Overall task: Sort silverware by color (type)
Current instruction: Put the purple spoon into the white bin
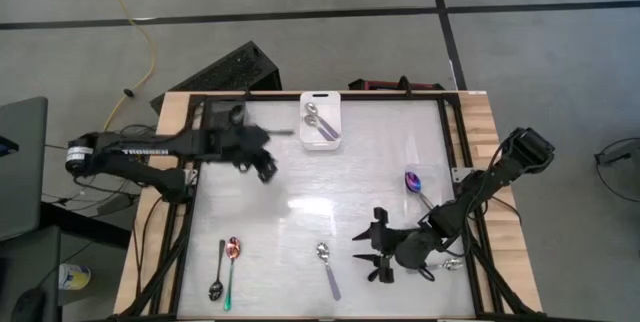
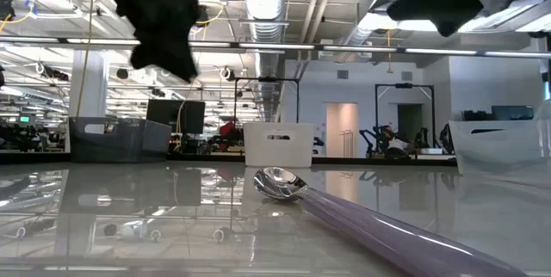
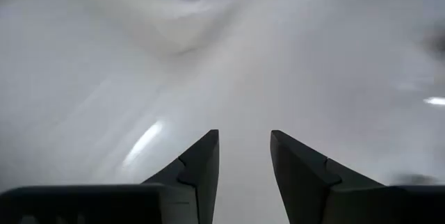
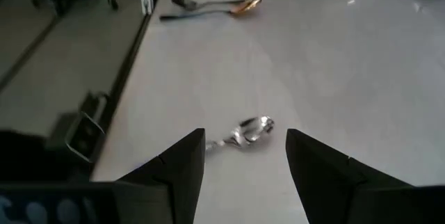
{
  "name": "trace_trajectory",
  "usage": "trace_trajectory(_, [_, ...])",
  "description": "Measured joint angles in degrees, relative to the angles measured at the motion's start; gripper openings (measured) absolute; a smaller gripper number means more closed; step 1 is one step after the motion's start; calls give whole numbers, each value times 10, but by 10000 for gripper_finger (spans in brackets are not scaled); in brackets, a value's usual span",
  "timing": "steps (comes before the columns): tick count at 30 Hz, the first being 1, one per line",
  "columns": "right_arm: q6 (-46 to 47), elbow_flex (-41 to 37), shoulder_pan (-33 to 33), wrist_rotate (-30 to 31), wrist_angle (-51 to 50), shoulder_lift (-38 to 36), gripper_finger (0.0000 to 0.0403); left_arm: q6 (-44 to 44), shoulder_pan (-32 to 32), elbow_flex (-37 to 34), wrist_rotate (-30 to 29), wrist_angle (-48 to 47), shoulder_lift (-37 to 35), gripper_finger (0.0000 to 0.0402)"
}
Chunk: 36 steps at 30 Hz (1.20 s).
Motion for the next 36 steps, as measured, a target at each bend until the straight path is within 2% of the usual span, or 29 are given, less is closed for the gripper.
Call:
trace_trajectory(2, [30, 1, 0, -3, 3, 0, 223, 0, -56, -21, 3, 94, 2, 115])
trace_trajectory(5, [91, 18, 0, -50, -47, 0, 223, 0, -136, -60, -3, 249, 13, 114])
trace_trajectory(8, [176, 56, 4, -120, -155, 0, 223, 14, -208, -103, -11, 423, 36, 114])
trace_trajectory(11, [271, 101, 19, -163, -295, 0, 223, 41, -268, -136, -37, 572, 76, 114])
trace_trajectory(14, [353, 146, 45, -211, -446, 0, 223, 65, -307, -143, -56, 660, 128, 114])
trace_trajectory(17, [417, 173, 86, -254, -555, 0, 223, 77, -327, -143, -57, 734, 183, 114])
trace_trajectory(22, [432, 176, 171, -266, -601, 0, 223, 77, -333, -140, -53, 803, 255, 114])
trace_trajectory(28, [389, 172, 254, -266, -611, 20, 223, 77, -316, -117, -51, 802, 298, 114])
trace_trajectory(32, [368, 172, 280, -267, -612, 64, 223, 76, -305, -112, -50, 799, 301, 114])
trace_trajectory(36, [341, 172, 278, -267, -620, 108, 223, 76, -304, -112, -50, 799, 301, 114])
